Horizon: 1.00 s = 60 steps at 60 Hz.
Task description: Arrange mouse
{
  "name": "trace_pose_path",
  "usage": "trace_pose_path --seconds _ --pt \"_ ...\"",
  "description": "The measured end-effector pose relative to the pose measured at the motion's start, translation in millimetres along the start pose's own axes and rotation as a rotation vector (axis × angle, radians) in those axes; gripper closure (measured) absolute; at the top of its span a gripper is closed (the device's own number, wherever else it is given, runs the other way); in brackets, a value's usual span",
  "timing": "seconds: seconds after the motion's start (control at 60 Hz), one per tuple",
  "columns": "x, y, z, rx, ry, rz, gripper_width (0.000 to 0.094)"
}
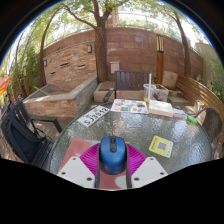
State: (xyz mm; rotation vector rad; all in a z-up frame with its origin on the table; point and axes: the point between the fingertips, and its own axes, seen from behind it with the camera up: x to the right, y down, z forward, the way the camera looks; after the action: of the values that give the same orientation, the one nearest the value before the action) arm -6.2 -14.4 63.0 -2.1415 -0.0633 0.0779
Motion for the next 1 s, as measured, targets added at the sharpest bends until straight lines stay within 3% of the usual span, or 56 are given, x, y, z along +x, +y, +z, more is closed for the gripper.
trace_pose_path --seconds 0.05,0.217,0.267,0.317,0.367,0.7,1.0 --pt "-9 22 9 -0.045 -0.001 -0.018 0.0578" --pt "-22 64 34 -0.133 -0.017 -0.026 0.0399" --pt "-24 64 23 -0.129 -0.001 -0.036 0.0276" --pt "-27 56 7 -0.121 0.004 -0.053 0.0078" --pt "-27 41 -8 -0.11 0.003 -0.062 0.0108" --pt "-53 -22 -165 -0.058 0.058 -0.097 0.0084" --pt "-53 -10 -236 -0.072 0.099 -0.094 0.0088"
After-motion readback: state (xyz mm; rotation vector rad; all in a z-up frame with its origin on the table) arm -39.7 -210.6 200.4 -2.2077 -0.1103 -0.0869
